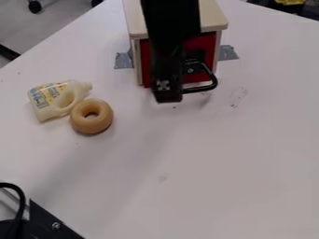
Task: Close the drawer
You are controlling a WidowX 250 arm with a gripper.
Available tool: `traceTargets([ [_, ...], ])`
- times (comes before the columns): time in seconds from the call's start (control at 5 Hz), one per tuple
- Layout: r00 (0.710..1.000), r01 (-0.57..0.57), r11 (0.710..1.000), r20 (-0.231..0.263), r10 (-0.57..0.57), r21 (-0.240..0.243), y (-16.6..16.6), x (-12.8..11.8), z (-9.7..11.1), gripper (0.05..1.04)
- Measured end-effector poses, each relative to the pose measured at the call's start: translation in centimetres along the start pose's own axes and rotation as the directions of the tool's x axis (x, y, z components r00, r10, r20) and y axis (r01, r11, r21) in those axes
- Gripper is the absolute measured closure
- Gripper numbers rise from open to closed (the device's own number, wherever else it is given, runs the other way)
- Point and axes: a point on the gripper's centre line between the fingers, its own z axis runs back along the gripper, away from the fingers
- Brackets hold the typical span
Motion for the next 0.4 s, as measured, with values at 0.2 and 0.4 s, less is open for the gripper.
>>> traceTargets([
  [0.2,1.0,0.019,1.0,-0.024,-0.019,0.003,-0.38,-0.48,0.34,0.085],
  [0.4,0.999,0.022,1.0,-0.023,-0.022,0.003,-0.4,-0.41,0.33,0.085],
])
